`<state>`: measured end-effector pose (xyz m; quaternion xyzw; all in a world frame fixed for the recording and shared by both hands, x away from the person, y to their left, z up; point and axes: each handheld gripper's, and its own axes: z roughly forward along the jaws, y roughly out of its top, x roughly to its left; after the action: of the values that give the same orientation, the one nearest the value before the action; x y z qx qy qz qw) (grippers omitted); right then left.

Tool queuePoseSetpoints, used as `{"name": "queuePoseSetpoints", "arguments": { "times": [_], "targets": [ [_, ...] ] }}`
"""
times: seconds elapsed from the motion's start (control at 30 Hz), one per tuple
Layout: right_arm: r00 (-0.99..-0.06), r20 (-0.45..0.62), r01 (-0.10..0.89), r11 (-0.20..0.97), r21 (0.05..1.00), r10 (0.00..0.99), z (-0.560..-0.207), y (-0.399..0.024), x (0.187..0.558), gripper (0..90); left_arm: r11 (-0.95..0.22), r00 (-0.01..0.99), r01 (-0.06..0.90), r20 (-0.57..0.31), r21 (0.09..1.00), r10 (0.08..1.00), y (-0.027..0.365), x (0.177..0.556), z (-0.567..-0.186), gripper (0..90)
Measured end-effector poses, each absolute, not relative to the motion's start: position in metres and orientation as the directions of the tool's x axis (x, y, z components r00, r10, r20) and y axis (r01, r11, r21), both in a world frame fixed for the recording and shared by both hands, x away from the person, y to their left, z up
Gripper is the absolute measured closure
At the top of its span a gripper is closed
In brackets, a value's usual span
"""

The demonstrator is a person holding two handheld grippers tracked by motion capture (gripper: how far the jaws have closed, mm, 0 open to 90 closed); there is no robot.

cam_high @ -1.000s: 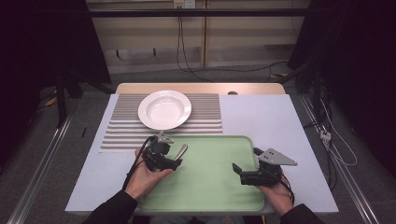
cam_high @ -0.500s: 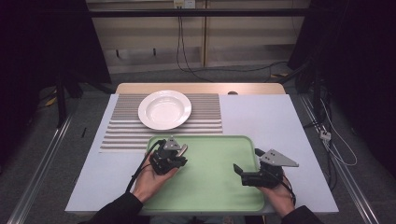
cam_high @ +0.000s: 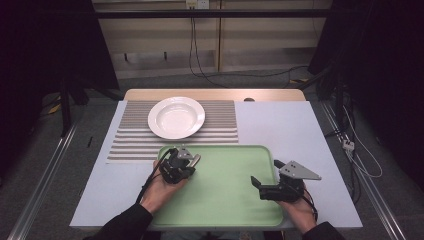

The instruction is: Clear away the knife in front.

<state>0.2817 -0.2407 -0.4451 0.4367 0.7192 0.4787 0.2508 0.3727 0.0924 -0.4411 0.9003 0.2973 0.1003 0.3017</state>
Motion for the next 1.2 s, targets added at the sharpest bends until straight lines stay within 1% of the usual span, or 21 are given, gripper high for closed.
{"name": "queuePoseSetpoints", "arguments": {
  "times": [0.47,0.57,0.67,0.93,1.2],
  "targets": [
    [-0.496,0.054,0.388,0.165,0.907,0.867,-0.445,-0.240,0.282,1.5,-0.632,0.767,0.509,0.025,0.584,0.641,0.106,0.377,-0.439,90.0],
    [-0.495,0.054,0.388,0.165,0.907,0.867,-0.445,-0.240,0.283,1.5,-0.632,0.772,0.512,0.011,0.583,0.636,0.108,0.378,-0.439,90.0],
    [-0.495,0.054,0.388,0.165,0.907,0.867,-0.445,-0.241,0.282,1.6,-0.629,0.761,0.518,0.024,0.580,0.648,0.109,0.377,-0.439,90.0],
    [-0.494,0.054,0.389,0.165,0.906,0.868,-0.445,-0.241,0.283,1.5,-0.633,0.760,0.525,0.021,0.570,0.650,0.120,0.375,-0.438,90.0],
    [-0.496,0.056,0.389,0.164,0.907,0.867,-0.445,-0.240,0.283,1.5,-0.618,0.751,0.543,0.001,0.568,0.661,0.130,0.378,-0.438,90.0]
  ]
}}
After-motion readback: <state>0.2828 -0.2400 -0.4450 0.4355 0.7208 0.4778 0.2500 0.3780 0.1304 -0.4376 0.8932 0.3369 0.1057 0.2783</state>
